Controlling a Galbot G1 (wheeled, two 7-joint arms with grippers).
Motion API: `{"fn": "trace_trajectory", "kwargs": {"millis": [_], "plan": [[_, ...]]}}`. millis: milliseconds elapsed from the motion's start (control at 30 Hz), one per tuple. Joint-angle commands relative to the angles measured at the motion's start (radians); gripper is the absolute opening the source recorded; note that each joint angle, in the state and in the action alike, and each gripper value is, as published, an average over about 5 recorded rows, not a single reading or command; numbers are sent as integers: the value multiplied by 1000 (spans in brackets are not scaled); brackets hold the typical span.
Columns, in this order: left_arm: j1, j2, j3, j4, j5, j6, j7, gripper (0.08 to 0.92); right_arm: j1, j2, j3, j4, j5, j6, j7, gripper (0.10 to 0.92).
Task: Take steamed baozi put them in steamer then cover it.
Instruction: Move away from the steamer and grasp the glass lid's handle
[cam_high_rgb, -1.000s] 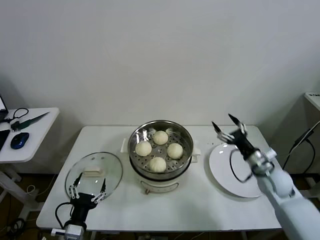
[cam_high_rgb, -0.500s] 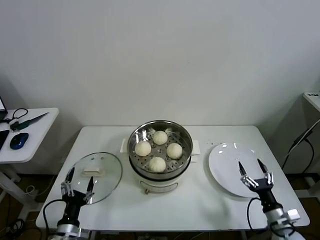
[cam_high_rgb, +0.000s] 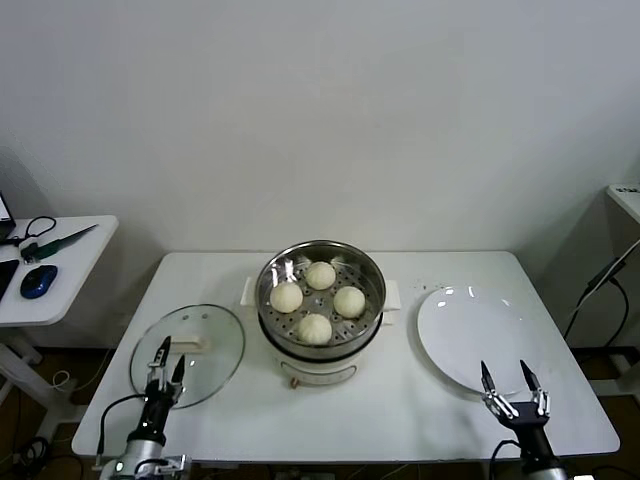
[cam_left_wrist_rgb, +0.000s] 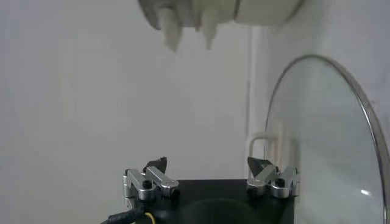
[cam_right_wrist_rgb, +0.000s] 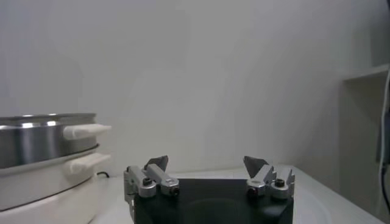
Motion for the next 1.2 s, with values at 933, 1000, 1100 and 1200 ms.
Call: {"fn": "trace_trajectory", "kwargs": {"millis": [933,1000,1100,1200], "plan": [[-245,15,39,254,63,32,29,602,-83,44,9,21,-9,34,-12,823],[-241,14,39,249,62,28,33,541,-82,43,8,22,-9,32,-13,823],[-238,15,39,245,62,26,43,454,-79,44,6,22,-11,30,-14,823],[-238,15,39,249,64,28,55,368,-74,47,2,20,-15,29,-14,823]]}}
